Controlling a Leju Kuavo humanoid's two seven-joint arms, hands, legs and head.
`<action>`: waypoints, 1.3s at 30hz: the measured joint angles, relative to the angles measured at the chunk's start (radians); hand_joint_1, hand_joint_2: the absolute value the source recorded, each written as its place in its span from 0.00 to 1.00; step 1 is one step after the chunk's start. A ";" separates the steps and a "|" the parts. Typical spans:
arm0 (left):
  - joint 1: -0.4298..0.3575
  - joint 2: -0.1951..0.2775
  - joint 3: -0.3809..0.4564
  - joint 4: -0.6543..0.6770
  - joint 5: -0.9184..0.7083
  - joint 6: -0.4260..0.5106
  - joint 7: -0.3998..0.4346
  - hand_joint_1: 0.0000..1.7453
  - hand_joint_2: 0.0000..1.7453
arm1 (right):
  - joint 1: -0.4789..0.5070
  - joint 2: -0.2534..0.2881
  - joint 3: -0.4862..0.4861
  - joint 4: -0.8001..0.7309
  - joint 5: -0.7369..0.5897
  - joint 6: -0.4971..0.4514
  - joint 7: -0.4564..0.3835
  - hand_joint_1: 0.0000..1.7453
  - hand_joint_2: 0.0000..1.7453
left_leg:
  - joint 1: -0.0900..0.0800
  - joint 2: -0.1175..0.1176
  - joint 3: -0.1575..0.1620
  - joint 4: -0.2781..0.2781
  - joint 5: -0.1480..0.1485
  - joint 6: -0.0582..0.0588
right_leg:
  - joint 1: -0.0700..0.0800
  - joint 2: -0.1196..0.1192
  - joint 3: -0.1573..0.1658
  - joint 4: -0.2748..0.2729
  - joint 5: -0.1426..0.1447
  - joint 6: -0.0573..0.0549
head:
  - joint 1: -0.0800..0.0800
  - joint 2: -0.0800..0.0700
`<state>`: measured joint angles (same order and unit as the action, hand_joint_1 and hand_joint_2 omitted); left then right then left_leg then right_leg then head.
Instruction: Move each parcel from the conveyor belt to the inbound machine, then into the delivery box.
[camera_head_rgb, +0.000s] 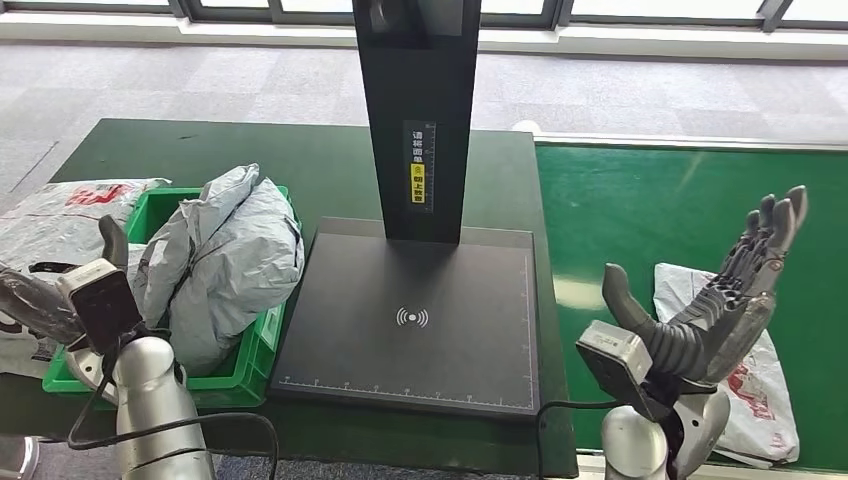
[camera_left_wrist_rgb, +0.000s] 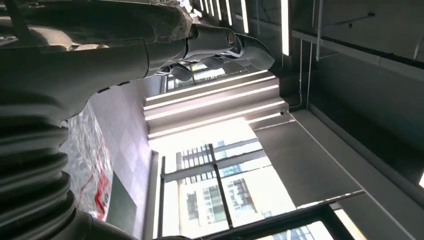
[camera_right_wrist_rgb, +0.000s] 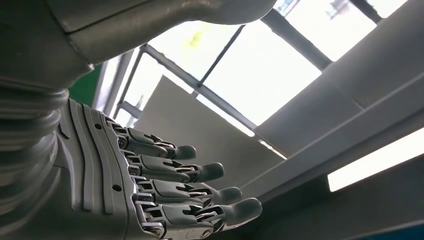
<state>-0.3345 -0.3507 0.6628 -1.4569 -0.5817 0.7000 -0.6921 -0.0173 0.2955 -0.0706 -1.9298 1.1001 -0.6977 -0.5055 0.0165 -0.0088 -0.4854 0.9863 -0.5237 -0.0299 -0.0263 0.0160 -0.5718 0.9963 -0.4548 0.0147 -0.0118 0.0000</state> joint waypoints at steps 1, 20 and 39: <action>0.015 -0.001 -0.047 -0.015 0.044 0.000 -0.003 0.00 1.00 | -0.001 0.000 -0.017 0.014 0.022 0.000 0.023 0.00 1.00 | 0.000 -0.001 -0.001 0.000 0.000 0.000 | 0.000 -0.001 0.000 0.000 0.000 0.000 | 0.000 0.000; 0.253 0.057 -0.713 -0.260 0.290 -0.183 0.012 0.00 1.00 | -0.165 0.014 -0.487 0.507 0.298 0.000 0.179 0.00 1.00 | 0.000 -0.002 -0.005 0.000 -0.001 0.001 | 0.000 -0.002 0.000 0.000 0.000 0.000 | 0.000 0.000; 0.266 0.060 -0.748 -0.294 0.247 -0.188 0.034 0.00 1.00 | -0.282 -0.063 -0.699 0.889 0.359 -0.002 0.328 0.00 1.00 | 0.000 -0.001 -0.001 0.000 -0.001 0.000 | 0.000 -0.001 0.001 0.000 0.000 0.000 | 0.000 0.000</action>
<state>-0.0688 -0.2907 -0.0850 -1.7505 -0.3346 0.5116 -0.6579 -0.2992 0.2323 -0.7697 -1.0409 1.4587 -0.6998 -0.1775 0.0164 -0.0098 -0.4863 0.9864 -0.5244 -0.0294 -0.0265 0.0150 -0.5712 0.9962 -0.4550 0.0149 -0.0114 0.0000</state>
